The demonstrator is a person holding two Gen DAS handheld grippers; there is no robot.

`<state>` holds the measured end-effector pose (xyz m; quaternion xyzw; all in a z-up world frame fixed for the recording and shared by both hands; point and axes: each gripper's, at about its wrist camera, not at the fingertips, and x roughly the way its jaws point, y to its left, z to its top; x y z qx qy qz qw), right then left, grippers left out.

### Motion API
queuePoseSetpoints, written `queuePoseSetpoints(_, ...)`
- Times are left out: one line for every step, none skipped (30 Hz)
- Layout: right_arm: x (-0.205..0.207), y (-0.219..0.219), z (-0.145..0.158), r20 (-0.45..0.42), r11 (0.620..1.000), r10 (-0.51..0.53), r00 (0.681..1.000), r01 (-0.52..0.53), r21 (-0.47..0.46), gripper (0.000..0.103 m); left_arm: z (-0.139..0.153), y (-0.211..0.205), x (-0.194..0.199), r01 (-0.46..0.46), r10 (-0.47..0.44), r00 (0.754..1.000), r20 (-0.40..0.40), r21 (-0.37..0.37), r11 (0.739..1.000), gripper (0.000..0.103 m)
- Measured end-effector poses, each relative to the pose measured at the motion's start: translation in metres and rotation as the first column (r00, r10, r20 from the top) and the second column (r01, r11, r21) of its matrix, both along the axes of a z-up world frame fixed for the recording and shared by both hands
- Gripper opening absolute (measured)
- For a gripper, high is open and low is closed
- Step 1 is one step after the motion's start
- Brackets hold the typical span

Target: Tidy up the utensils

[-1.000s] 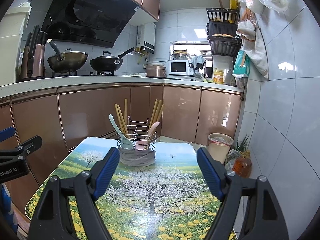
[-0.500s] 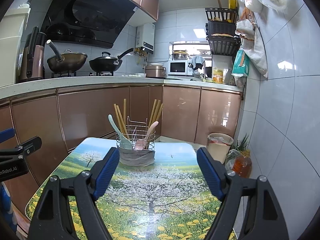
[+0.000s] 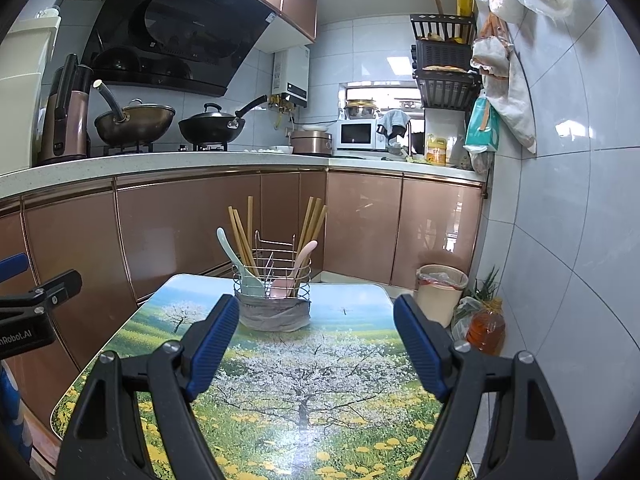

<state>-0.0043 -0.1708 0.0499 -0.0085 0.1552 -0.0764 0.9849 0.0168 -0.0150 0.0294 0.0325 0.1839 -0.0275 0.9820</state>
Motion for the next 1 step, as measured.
queuePoseSetpoints(0.0003,0.0002,-0.0007,0.0,1.0,-0.001,1.0,0.001,0.001,0.079,0.0001,-0.0003,-0.0001,0.0,0.0,1.0,0.0,0.0,1.0,0.103)
